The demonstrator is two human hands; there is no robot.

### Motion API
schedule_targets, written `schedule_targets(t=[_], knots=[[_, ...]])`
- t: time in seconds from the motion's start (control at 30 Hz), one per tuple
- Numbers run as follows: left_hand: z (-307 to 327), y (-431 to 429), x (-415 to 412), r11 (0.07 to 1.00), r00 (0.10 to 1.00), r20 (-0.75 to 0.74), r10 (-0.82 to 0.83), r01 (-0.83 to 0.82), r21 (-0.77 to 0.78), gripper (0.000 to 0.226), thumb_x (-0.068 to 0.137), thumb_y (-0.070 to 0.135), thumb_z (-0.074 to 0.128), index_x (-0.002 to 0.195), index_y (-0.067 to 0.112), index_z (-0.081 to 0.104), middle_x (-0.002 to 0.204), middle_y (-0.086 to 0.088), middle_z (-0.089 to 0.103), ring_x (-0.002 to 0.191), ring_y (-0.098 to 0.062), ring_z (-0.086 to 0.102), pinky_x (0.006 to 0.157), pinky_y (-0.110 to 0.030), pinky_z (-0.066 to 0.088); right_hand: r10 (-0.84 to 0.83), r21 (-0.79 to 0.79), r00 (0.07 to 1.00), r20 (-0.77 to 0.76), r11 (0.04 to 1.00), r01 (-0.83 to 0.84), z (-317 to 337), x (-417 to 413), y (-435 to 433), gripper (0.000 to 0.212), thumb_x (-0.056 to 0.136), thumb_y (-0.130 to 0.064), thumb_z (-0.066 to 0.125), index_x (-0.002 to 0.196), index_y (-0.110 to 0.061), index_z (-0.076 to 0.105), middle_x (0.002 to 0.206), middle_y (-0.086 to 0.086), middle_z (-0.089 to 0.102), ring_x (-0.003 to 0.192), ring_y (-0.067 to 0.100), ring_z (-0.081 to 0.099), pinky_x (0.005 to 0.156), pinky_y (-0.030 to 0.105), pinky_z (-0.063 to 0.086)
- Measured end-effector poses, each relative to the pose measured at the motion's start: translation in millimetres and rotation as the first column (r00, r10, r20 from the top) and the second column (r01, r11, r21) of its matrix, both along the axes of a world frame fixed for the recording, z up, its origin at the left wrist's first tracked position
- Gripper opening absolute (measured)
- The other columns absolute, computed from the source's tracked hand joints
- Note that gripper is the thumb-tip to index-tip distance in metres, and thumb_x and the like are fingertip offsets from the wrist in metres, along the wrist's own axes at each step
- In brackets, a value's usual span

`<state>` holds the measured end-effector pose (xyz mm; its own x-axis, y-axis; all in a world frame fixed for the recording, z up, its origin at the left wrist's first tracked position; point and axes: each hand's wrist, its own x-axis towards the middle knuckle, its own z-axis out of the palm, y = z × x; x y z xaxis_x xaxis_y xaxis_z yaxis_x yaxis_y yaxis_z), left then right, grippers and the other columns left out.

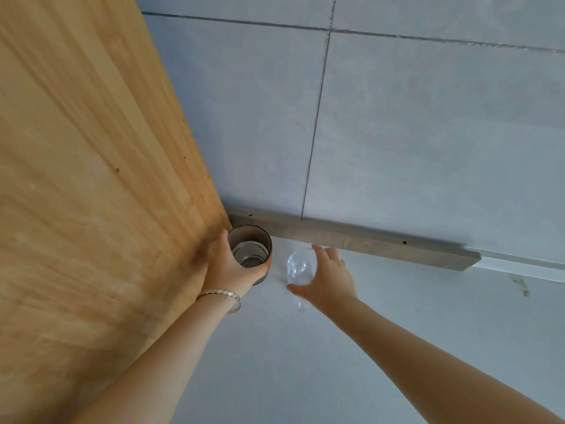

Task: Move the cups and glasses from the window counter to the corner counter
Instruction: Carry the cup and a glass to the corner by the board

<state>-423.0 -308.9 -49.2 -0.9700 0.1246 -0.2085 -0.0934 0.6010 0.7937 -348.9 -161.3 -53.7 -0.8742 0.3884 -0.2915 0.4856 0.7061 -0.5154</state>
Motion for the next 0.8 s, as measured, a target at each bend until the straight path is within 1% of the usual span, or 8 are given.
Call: schedule_targets(t=[0.03, 0.1, 0.17, 0.23, 0.5, 0.67, 0.73, 0.8], knots=[[-1.6, -1.7, -2.1, 0.999, 1.000, -0.021, -0.002, 0.003, 0.035, 0.071, 0.065, 0.017, 0.082, 0.126, 0.013, 0.045, 0.114, 0.006, 0.046, 0.114, -0.015, 0.049, 0.084, -0.021, 0.035, -0.006, -0.017, 1.000, 0.000, 1.000, 0.006, -1.2, -10.3, -2.2, 0.092, 0.071, -0.039, 0.077, 0.144, -0.020, 0.025, 0.145, 0.002, 0.033, 0.132, 0.023, 0.036, 0.102, 0.037, 0.043], [-3.0, -2.4, -7.8, 0.997, 0.999, -0.022, 0.031, -0.029, 0.073, 0.081, 0.064, 0.017, 0.083, 0.133, 0.012, 0.042, 0.123, 0.007, 0.048, 0.120, -0.012, 0.047, 0.092, -0.022, 0.037, -0.010, -0.047, 1.000, 0.004, 0.999, 0.010, -3.3, -25.6, -4.6, 0.091, 0.072, -0.034, 0.077, 0.145, -0.021, 0.023, 0.145, 0.003, 0.030, 0.133, 0.023, 0.035, 0.102, 0.037, 0.043], [-3.8, 0.8, -14.2, 0.994, 0.996, -0.012, 0.086, -0.085, 0.064, 0.094, 0.064, 0.020, 0.084, 0.142, 0.012, 0.031, 0.141, 0.000, 0.042, 0.131, -0.018, 0.041, 0.104, -0.028, 0.037, -0.010, -0.053, 1.000, -0.008, 0.999, 0.010, -5.3, -34.6, -4.5, 0.092, 0.072, -0.033, 0.077, 0.145, -0.021, 0.022, 0.146, 0.003, 0.030, 0.134, 0.023, 0.034, 0.102, 0.037, 0.043], [-4.1, 6.2, -19.5, 0.989, 0.991, -0.020, 0.136, -0.134, 0.056, 0.099, 0.063, 0.022, 0.085, 0.144, 0.012, 0.028, 0.146, -0.007, 0.037, 0.135, -0.022, 0.037, 0.109, -0.032, 0.035, -0.025, -0.046, 0.999, -0.029, 0.999, 0.023, -6.8, -38.8, -3.6, 0.092, 0.073, -0.034, 0.076, 0.146, -0.020, 0.021, 0.146, 0.004, 0.030, 0.135, 0.023, 0.033, 0.103, 0.036, 0.043], [-2.1, 12.5, -15.6, 0.991, 0.990, -0.053, 0.131, -0.130, 0.012, 0.097, 0.069, 0.022, 0.081, 0.145, 0.010, 0.023, 0.147, -0.012, 0.031, 0.135, -0.027, 0.035, 0.107, -0.035, 0.036, -0.029, -0.070, 0.999, -0.046, 0.997, 0.025, -11.7, -38.5, -3.9, 0.099, 0.077, -0.037, 0.073, 0.149, -0.014, 0.010, 0.149, 0.006, 0.028, 0.137, 0.025, 0.030, 0.107, 0.037, 0.040], [9.4, 10.8, 1.9, 0.978, 1.000, -0.004, -0.006, 0.005, -0.209, 0.094, 0.083, 0.032, 0.065, 0.149, 0.010, 0.003, 0.149, -0.020, 0.026, 0.133, -0.035, 0.036, 0.106, -0.041, 0.037, -0.050, -0.163, 0.998, -0.032, 0.986, 0.044, -2.5, -9.3, 8.3, 0.099, 0.079, -0.039, 0.071, 0.149, -0.010, 0.008, 0.152, 0.011, 0.026, 0.139, 0.027, 0.030, 0.111, 0.038, 0.034], [12.3, 9.0, 23.0, 0.922, 0.993, -0.058, -0.107, 0.077, -0.380, 0.090, 0.084, 0.028, 0.063, 0.149, 0.009, 0.003, 0.143, -0.023, 0.030, 0.125, -0.037, 0.042, 0.100, -0.042, 0.041, -0.011, -0.162, 0.998, 0.070, 0.987, 0.022, -2.5, 19.3, 21.3, 0.093, 0.082, -0.043, 0.066, 0.148, -0.010, 0.010, 0.150, 0.012, 0.031, 0.137, 0.027, 0.034, 0.110, 0.038, 0.034], [13.6, 10.0, 50.3, 0.844, 0.979, -0.064, -0.193, 0.133, -0.520, 0.084, 0.085, 0.024, 0.060, 0.148, 0.013, 0.007, 0.141, -0.021, 0.031, 0.119, -0.038, 0.046, 0.095, -0.043, 0.044, 0.052, -0.135, 0.973, 0.224, 0.991, -0.022, -4.1, 55.3, 41.4, 0.078, 0.087, -0.045, 0.059, 0.146, -0.010, 0.022, 0.142, 0.012, 0.045, 0.129, 0.026, 0.045, 0.105, 0.037, 0.039]])
